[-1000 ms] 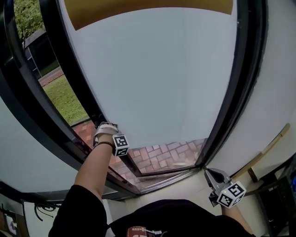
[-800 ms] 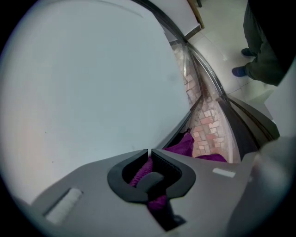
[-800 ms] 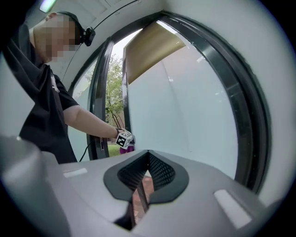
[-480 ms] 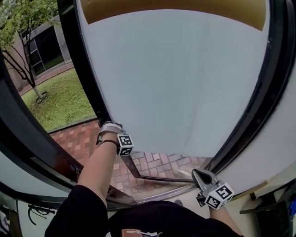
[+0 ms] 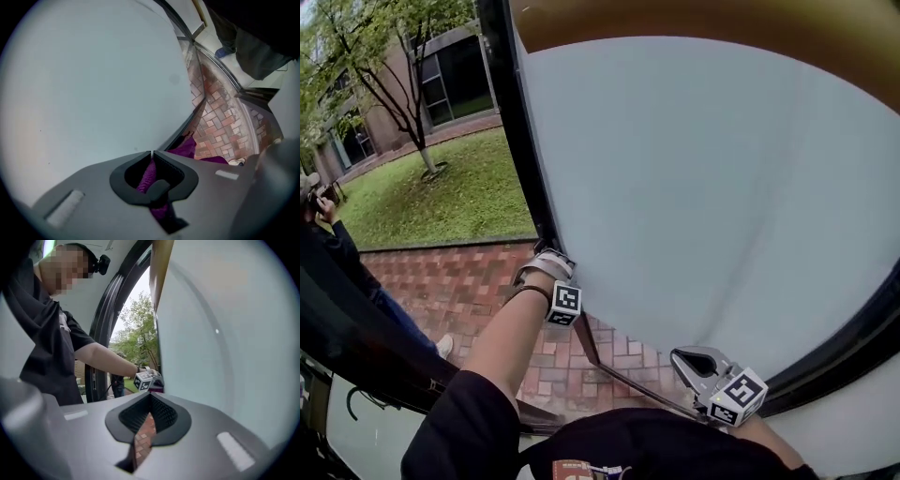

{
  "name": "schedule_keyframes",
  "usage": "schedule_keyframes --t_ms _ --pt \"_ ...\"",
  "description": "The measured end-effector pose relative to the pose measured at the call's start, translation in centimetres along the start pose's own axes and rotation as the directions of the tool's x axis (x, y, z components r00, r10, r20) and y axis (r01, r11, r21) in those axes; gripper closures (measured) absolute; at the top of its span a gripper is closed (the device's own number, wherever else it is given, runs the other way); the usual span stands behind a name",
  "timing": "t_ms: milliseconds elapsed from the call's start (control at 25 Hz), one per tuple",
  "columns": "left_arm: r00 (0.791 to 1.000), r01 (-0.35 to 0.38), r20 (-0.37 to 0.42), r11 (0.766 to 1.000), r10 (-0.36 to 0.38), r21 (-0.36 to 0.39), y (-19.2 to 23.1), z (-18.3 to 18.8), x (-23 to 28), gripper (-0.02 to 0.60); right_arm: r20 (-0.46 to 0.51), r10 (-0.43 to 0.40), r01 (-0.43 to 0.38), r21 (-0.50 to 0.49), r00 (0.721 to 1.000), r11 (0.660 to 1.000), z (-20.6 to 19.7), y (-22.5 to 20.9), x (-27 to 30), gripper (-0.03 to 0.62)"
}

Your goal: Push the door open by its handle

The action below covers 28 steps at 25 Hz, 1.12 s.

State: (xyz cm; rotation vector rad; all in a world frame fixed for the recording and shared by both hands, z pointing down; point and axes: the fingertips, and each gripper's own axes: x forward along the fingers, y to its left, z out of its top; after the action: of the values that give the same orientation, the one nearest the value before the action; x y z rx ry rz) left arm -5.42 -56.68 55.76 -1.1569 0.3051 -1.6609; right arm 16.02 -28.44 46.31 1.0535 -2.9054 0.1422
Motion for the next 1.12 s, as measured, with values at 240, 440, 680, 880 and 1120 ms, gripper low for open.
schedule_keyframes --t_ms 240,440,680,880,1120 --pt "0.997 -0.053 0.061 0.997 0.050 0.048 3.2 -1.0 4.8 0.565 -0.043 0.116 -0.118 -0.034 0.992 0.992 -0.5 0.5 6.8 0.594" --pt "0.979 -0.122 0.172 0.989 0.106 0.087 9.0 1.0 10.1 0.565 -0.033 0.072 -0.075 -0.078 0.997 0.994 -0.9 -5.4 13.2 0.594" --pt "0.861 -0.142 0.492 0.990 0.128 -0.008 18.6 8.2 13.6 0.565 -0.009 -0.001 0.000 -0.087 1.000 0.996 -1.3 -15.9 22.2 0.594" --pt "0.785 -0.243 0.591 0.970 0.188 0.015 23.6 11.9 16.2 0.563 -0.067 -0.025 0.018 -0.100 0.997 0.995 -1.3 -21.1 26.4 0.594" --pt "0.734 -0.292 0.653 0.955 0.187 0.055 27.6 15.6 16.4 0.563 -0.065 -0.058 0.052 -0.082 0.996 0.995 -1.2 -26.0 25.1 0.594"
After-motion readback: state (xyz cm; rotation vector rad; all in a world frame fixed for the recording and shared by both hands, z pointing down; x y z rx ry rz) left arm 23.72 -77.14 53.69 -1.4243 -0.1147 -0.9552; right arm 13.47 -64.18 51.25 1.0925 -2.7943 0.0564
